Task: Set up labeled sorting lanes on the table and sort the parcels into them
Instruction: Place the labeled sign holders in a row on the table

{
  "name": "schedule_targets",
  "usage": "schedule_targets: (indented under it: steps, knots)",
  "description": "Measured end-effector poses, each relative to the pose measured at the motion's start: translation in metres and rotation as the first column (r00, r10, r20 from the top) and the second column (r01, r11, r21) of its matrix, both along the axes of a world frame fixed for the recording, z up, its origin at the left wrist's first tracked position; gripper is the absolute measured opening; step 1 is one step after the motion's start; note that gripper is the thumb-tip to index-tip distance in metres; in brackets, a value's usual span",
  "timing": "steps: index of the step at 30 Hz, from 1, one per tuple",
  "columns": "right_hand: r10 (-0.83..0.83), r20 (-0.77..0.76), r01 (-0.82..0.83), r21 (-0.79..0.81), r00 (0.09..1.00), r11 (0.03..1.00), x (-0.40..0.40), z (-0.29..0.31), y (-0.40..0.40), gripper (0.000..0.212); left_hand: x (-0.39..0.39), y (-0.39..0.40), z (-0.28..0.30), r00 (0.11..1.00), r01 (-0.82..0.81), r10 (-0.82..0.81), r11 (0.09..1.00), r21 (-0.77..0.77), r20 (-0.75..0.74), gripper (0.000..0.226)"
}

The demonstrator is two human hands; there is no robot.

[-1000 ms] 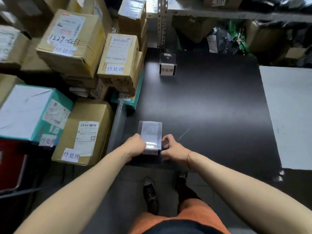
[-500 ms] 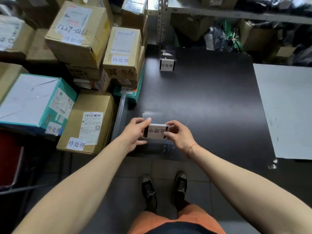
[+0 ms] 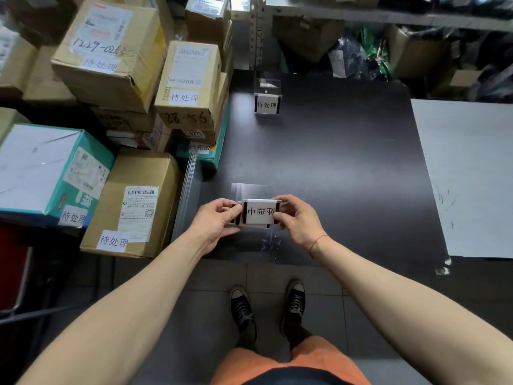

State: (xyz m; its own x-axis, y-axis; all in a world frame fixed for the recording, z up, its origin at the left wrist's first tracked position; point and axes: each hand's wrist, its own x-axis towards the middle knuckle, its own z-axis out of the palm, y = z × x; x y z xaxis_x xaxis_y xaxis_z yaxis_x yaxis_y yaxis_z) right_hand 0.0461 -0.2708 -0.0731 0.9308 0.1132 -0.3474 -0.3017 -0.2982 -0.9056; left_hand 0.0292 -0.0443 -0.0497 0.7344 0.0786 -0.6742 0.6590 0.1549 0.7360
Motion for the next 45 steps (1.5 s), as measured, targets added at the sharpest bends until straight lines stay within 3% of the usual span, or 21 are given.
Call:
schedule_targets:
  steps: [4,9,15,18,21,24,28,31,34,36,39,41,45]
  knots:
    - [0.039,-0.002,-0.04,-0.039,0.999,0.998,-0.003,0.0,-0.004,0.03,-0.005,0.003,-0.009,0.995,0.069,-0.08,0.983,0.173,0.058,0.007]
    - [-0.015,0.0,0.015,0.022,1.0,1.0,0.009,0.004,-0.017,0.033,-0.013,0.004,-0.023,0.974,0.164,-0.224,0.818,0.552,0.042,0.005]
    - [0.046,-0.078,-0.036,0.127,0.996,0.991,0.021,0.012,-0.018,0.04,-0.008,0.014,-0.029,0.95,0.293,-0.291,0.705,0.647,-0.113,0.005]
    - [0.072,-0.034,-0.069,0.093,0.997,0.993,0.022,0.02,-0.01,0.043,0.0,0.009,-0.012,0.937,0.327,-0.318,0.653,0.683,-0.144,0.036]
    - [0.162,0.118,-0.153,-0.079,0.98,0.985,0.029,0.03,-0.003,0.047,0.01,0.0,0.016,0.895,0.219,-0.438,0.595,0.773,0.084,0.052]
    - [0.361,0.275,-0.282,-0.289,0.891,0.915,0.041,0.047,0.008,0.048,0.016,-0.012,0.044,0.77,0.237,-0.573,0.664,0.709,0.279,0.057]
    - [0.259,0.29,-0.23,-0.131,0.922,0.964,0.053,0.078,0.023,0.047,0.018,-0.016,0.06,0.827,0.259,-0.472,0.802,0.538,0.305,0.065]
    - [0.234,0.262,-0.219,-0.087,0.936,0.972,0.053,0.087,0.029,0.04,0.018,-0.011,0.057,0.858,0.259,-0.415,0.858,0.443,0.303,0.052]
    - [0.065,0.282,-0.04,-0.094,0.957,0.995,0.049,0.08,0.033,0.024,0.015,-0.01,0.052,0.939,0.116,-0.193,0.957,0.266,0.286,0.038]
    - [-0.071,0.152,0.083,-0.069,0.986,0.994,0.041,0.073,0.031,0.015,0.013,-0.009,0.049,0.966,-0.012,-0.013,0.995,0.095,0.258,0.032]
    - [-0.103,-0.281,0.189,0.302,0.954,0.934,0.021,0.065,0.03,0.014,0.009,-0.008,0.043,0.965,-0.091,0.097,0.995,-0.035,0.243,0.031]
    - [-0.098,-0.326,0.232,0.403,0.94,0.885,0.011,0.059,0.031,0.017,0.007,-0.009,0.04,0.967,-0.084,0.093,0.995,-0.046,0.239,0.03]
    - [-0.169,-0.231,0.244,0.348,0.958,0.905,0.011,0.056,0.033,0.016,0.009,-0.007,0.034,0.97,-0.029,0.02,0.999,0.035,0.243,0.025]
